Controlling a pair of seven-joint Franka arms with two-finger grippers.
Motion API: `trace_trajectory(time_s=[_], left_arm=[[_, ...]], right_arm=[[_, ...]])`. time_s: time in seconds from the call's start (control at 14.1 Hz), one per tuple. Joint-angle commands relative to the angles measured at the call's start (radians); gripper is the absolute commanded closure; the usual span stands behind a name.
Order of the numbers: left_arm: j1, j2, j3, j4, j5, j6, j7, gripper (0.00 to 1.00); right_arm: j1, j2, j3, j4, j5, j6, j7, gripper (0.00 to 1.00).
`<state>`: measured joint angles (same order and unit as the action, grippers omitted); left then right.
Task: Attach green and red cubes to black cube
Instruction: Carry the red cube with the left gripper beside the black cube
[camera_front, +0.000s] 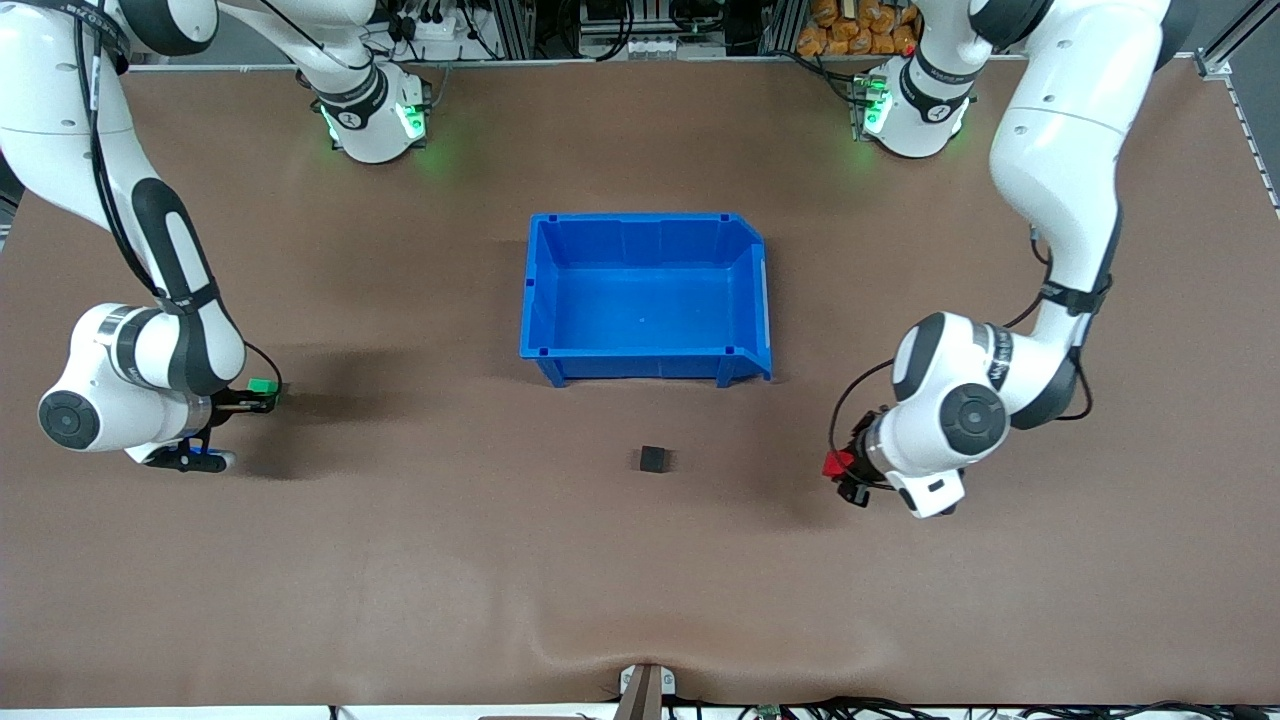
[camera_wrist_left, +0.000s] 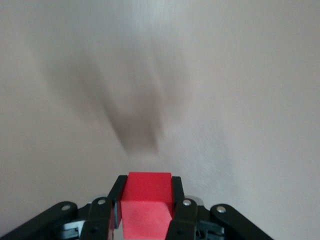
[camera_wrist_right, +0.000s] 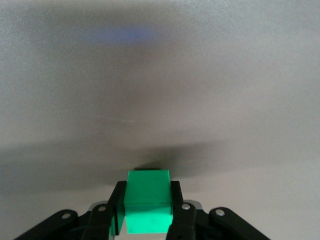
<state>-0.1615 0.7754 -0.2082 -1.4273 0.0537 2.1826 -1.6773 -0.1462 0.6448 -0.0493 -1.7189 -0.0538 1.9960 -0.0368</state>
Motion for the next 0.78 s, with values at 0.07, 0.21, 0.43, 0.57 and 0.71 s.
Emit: trace_trajectory(time_s=[0.07, 0.21, 0.43, 0.57, 0.71], left_arm=[[-0.085, 0.106, 0.007, 0.142, -0.086, 0.055, -0.209, 1.0], [-0.122, 0.117, 0.009, 0.145, -0.087, 0.08, -0.295, 1.0], [-0.182, 0.168, 0.015, 0.177, -0.087, 0.183, -0.457, 1.0], [-0.213, 0.189, 0.02, 0.197, -0.087, 0.2, -0.475, 1.0], [-0.236, 0.202, 0.02, 0.197, -0.087, 0.212, -0.475, 1.0]], right_arm=[[0.002, -0.007, 0.009, 0.091, 0.022, -0.129, 0.07, 1.0], [0.01, -0.007, 0.011, 0.126, 0.025, -0.182, 0.101, 1.0], [0.027, -0.01, 0.011, 0.171, 0.066, -0.282, 0.164, 1.0], [0.028, -0.013, 0.011, 0.197, 0.091, -0.328, 0.201, 1.0], [0.04, -0.013, 0.011, 0.223, 0.097, -0.365, 0.254, 1.0]])
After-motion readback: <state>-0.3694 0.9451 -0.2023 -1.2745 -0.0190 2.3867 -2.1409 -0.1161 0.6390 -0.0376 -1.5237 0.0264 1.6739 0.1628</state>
